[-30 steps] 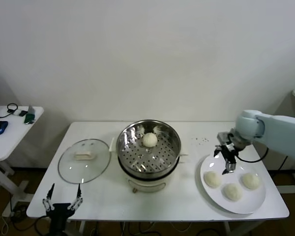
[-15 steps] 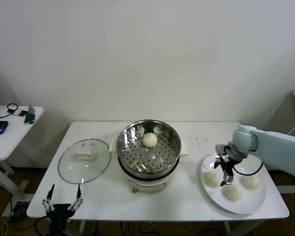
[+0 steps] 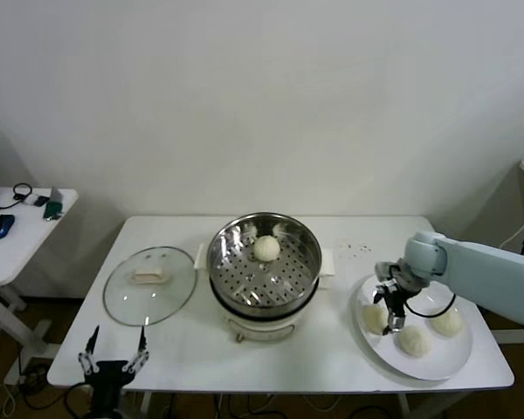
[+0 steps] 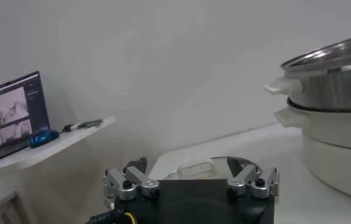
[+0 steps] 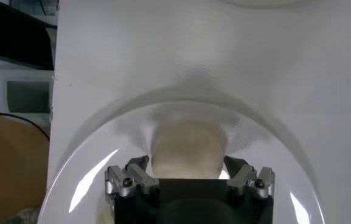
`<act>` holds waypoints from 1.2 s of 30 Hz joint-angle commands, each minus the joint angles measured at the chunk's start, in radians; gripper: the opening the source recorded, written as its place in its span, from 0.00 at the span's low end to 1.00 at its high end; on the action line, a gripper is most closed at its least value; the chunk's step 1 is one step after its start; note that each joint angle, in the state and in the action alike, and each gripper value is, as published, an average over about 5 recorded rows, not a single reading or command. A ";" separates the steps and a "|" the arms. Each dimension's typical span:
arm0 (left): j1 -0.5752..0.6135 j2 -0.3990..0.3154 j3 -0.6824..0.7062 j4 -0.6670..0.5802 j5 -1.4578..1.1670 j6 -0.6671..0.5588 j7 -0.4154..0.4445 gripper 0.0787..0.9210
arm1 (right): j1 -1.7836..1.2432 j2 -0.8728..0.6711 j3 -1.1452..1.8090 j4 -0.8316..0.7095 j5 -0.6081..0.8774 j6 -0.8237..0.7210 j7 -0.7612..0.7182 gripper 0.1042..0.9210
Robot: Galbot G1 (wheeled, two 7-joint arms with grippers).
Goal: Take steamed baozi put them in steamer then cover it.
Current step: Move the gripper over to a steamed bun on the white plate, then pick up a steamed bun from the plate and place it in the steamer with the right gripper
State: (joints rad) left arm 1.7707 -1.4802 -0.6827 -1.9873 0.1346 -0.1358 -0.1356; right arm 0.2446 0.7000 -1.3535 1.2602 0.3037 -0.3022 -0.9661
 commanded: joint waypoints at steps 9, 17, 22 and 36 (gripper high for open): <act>0.001 -0.003 0.000 -0.008 0.004 0.001 0.000 0.88 | -0.001 -0.009 0.019 -0.006 0.025 0.000 -0.002 0.76; 0.005 -0.004 0.001 -0.016 0.001 0.000 0.000 0.88 | 0.171 -0.026 -0.057 0.015 0.145 -0.008 0.001 0.72; 0.009 -0.008 0.009 -0.020 0.001 -0.001 -0.001 0.88 | 0.434 0.029 -0.208 -0.015 0.292 0.003 -0.014 0.71; 0.033 -0.004 0.035 -0.022 -0.003 -0.016 0.005 0.88 | 0.814 0.339 -0.397 -0.097 0.605 0.013 -0.044 0.71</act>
State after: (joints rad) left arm 1.7981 -1.4898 -0.6549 -2.0126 0.1348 -0.1475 -0.1342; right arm 0.8297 0.8735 -1.6538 1.1960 0.7197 -0.2806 -1.0036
